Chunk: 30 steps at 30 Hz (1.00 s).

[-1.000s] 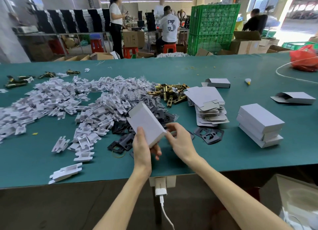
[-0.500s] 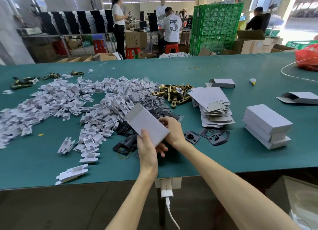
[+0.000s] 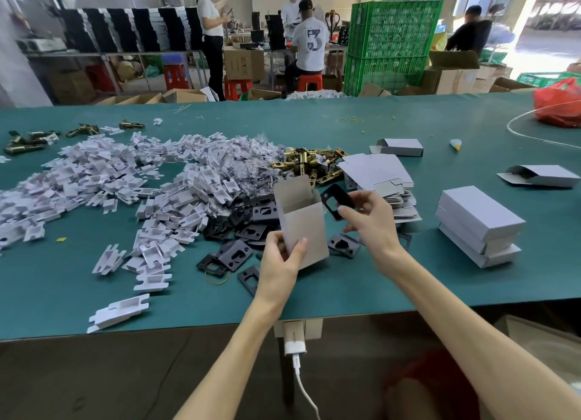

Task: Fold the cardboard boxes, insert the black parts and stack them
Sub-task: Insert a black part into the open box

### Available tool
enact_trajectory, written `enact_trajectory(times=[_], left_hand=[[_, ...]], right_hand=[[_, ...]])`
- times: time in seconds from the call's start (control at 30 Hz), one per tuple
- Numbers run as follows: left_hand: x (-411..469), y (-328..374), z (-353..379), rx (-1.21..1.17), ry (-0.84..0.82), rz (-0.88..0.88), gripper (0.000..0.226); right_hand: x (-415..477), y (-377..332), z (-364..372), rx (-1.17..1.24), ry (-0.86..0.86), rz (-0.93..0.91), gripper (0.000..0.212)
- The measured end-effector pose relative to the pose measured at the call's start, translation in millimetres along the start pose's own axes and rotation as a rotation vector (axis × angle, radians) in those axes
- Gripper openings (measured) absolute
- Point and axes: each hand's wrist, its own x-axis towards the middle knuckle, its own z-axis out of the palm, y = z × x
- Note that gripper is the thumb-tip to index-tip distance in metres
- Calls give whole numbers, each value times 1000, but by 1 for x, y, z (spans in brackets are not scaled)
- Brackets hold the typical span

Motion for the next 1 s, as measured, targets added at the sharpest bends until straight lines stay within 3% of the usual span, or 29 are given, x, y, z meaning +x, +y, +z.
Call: enact_trajectory(times=[0.2, 0.43, 0.63, 0.73, 1.0], left_hand=[[-1, 0, 0, 1, 25, 15, 23], [1, -2, -4, -77, 156, -9, 15], [1, -2, -3, -28, 151, -20, 15], [1, 1, -2, -5, 137, -41, 14], [4, 4, 0, 34, 128, -46, 15]], right_hand=[[1, -2, -5, -52, -42, 6, 23], [2, 26, 7, -420, -128, 16, 23], [19, 25, 18, -859, -262, -192, 20], [36, 21, 28, -908, -230, -269, 24], [104, 29, 72, -1047, -383, -79, 43]])
